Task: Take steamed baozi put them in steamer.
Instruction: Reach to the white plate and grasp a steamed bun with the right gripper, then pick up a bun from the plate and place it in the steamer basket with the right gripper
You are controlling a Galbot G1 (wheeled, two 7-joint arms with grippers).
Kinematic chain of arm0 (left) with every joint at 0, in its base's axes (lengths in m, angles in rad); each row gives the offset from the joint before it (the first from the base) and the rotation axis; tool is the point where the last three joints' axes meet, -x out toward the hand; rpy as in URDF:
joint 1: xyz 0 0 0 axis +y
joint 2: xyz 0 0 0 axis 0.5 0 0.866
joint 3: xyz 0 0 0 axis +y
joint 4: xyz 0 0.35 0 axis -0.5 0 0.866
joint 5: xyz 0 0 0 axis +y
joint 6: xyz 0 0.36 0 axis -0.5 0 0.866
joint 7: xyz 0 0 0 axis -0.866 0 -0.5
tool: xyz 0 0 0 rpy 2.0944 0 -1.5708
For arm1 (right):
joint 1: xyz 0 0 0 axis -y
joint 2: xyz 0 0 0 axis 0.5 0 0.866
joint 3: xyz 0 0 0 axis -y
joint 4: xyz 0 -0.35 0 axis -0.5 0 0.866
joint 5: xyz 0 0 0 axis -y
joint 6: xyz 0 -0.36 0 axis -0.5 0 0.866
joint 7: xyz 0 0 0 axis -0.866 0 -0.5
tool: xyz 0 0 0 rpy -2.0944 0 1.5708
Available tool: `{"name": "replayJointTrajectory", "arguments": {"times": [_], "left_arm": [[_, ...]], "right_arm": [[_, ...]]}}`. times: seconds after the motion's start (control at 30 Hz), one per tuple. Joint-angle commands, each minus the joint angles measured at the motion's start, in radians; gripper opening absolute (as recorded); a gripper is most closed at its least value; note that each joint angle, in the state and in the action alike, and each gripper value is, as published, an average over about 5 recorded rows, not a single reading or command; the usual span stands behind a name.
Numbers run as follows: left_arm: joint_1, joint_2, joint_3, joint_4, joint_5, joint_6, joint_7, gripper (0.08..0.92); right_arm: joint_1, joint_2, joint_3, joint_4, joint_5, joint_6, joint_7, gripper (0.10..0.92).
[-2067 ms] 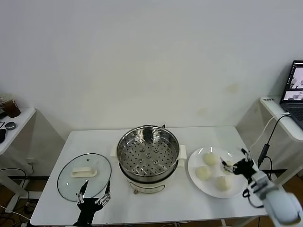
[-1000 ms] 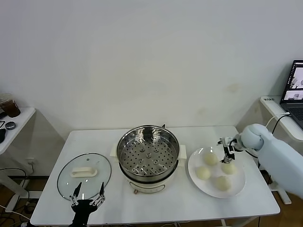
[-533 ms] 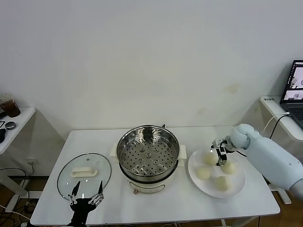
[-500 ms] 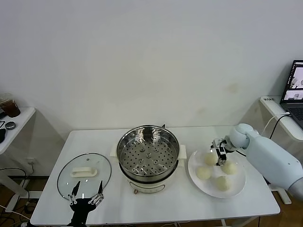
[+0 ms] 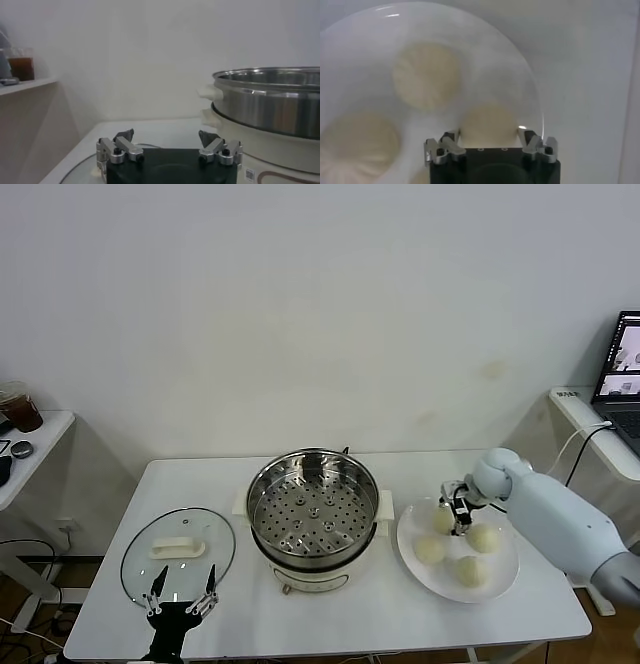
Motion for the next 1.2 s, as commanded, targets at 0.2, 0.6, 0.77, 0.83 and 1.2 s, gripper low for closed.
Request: {"name": "replayJointTrajectory", "arguments": {"times": [0.2,0.6,0.77,0.83,1.2], "left_arm": [[0.003,0.000,-0.003,-0.006,0.000,-0.002,0.000,0.823],[-0.004,0.013,0.001,-0.013,-0.005,-0.001,0.007,0.823],[-0.007,0.018,0.001,-0.011,-0.011,-0.002,0.009,0.823],[-0.005,0.020,0.000,-0.014,-0.014,-0.002,0.010,0.823],[0.004,0.030,-0.044,-0.020,-0.038,-0.008,0.017,0.823]], "right_arm": [[0.034,-0.031,-0.050,0.058,0.045,-0.009,-0.019,0.553],[0.384,-0.195,-0.241,0.236,0.312,0.020,-0.048,0.494],[0.580,-0.158,-0.339,0.251,0.404,0.085,-0.051,0.500],[0.644,-0.125,-0.373,0.258,0.445,0.102,-0.057,0.501],[0.764,0.194,-0.540,0.218,0.561,0.278,-0.072,0.503]]}}
